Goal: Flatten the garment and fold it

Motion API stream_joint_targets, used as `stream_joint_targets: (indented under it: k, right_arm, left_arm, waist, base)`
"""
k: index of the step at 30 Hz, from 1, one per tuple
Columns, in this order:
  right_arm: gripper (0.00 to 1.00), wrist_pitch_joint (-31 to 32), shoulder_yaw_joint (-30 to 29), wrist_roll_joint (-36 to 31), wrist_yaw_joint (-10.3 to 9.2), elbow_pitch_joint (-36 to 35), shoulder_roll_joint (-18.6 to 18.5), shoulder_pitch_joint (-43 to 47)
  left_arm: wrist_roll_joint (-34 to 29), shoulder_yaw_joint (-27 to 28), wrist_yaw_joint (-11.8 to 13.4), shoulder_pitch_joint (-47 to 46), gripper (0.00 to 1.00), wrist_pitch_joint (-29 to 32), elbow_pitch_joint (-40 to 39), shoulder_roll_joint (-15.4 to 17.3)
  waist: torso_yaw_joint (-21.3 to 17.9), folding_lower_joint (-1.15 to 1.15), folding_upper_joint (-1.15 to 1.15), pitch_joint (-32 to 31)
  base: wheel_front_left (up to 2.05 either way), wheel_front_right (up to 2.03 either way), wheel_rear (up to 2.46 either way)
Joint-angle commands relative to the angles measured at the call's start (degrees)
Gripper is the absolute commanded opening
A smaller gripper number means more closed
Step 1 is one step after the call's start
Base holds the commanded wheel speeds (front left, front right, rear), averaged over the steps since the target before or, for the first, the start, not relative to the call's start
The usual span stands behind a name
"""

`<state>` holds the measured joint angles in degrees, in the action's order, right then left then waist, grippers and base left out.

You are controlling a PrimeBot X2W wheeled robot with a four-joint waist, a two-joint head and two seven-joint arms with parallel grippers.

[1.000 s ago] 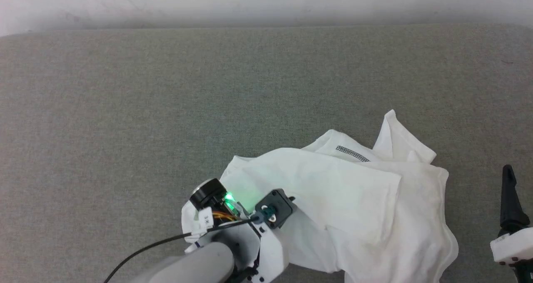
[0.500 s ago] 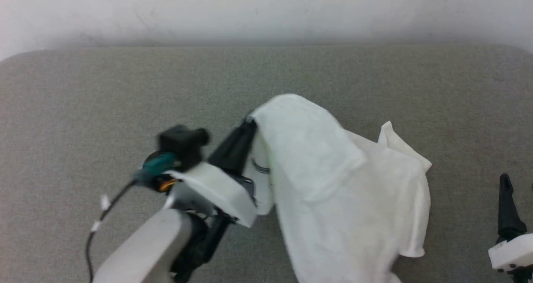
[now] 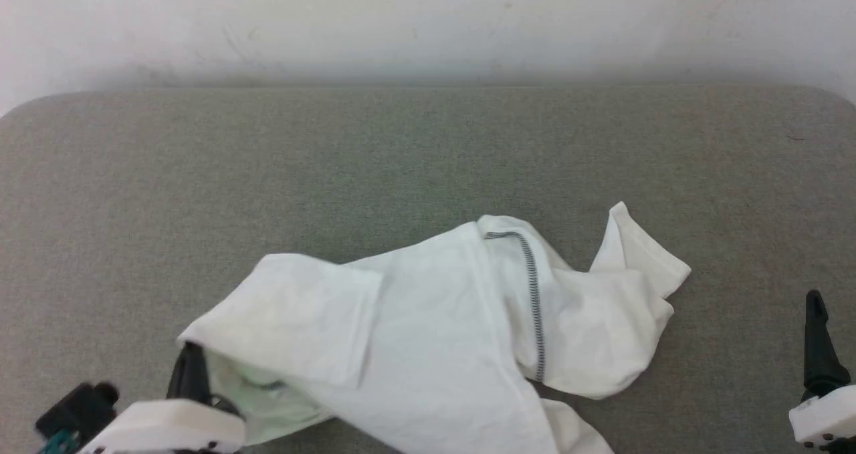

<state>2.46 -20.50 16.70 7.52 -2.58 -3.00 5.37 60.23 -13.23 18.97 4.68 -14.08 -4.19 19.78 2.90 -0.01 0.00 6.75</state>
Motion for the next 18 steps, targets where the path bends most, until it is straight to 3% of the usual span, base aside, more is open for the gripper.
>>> stream_joint_targets:
  k: [1, 3, 4, 5, 6, 7, 13, 18]
  right_arm:
    - [1.0, 0.06, -0.15, -0.12, -0.03, -0.28, 0.13, 0.67]
    - [1.0, 0.37, -0.15, -0.25, -0.03, -0.43, 0.13, 0.8]
    - [1.0, 0.49, -0.14, -0.24, -0.03, -0.46, 0.13, 0.81]
    - [1.0, 0.59, -0.1, -0.2, -0.03, -0.49, 0.13, 0.8]
    - [1.0, 0.7, 0.01, -0.2, -0.03, -0.54, 0.13, 0.78]
    - [1.0, 0.81, 0.11, -0.19, -0.03, -0.58, 0.13, 0.75]
    - [1.0, 1.09, 0.28, -0.08, -0.03, -0.7, 0.13, 0.68]
    - [1.0, 0.92, 0.37, 0.14, -0.03, -0.71, 0.13, 0.81]
  left_arm:
    - [0.2, 1.33, 0.44, 0.97, 0.0, -0.44, 0.55, -0.33]
    - [-0.12, 3.47, 0.71, 3.05, 0.0, -0.68, 2.37, -1.09]
    - [-0.63, 3.96, 0.81, 3.7, 0.13, -0.73, 3.28, -1.34]
    - [-0.84, 4.28, 0.73, 4.07, 0.59, -0.77, 3.94, -1.87]
    - [-1.08, 4.45, 0.55, 4.26, 0.92, -0.8, 4.35, -2.33]
    - [-1.47, 4.55, 0.35, 4.26, 1.0, -0.82, 4.62, -2.66]
    - [-6.62, 5.99, -2.72, 1.85, 1.0, -0.89, -0.81, -3.9]
    - [-17.03, 9.33, -5.72, -0.2, 1.0, -0.91, -10.35, -5.59]
  waist:
    - [0.27, 0.01, 0.0, 0.02]
    - [0.61, 0.01, 0.0, -0.02]
    - [0.79, 0.01, 0.0, -0.02]
    - [1.0, 0.01, 0.0, -0.04]
    - [1.15, 0.01, 0.0, -0.08]
    - [1.3, 0.01, 0.0, -0.12]
    - [1.82, 0.01, 0.0, -0.54]
    - [1.47, 0.01, 0.0, -0.67]
  base:
    - [0.0, 0.0, 0.0]
    - [0.0, 0.0, 0.0]
    - [0.0, 0.0, 0.0]
    - [0.0, 0.0, 0.0]
    - [0.0, 0.0, 0.0]
    - [0.0, 0.0, 0.0]
    - [0.0, 0.0, 0.0]
    - [0.0, 0.0, 0.0]
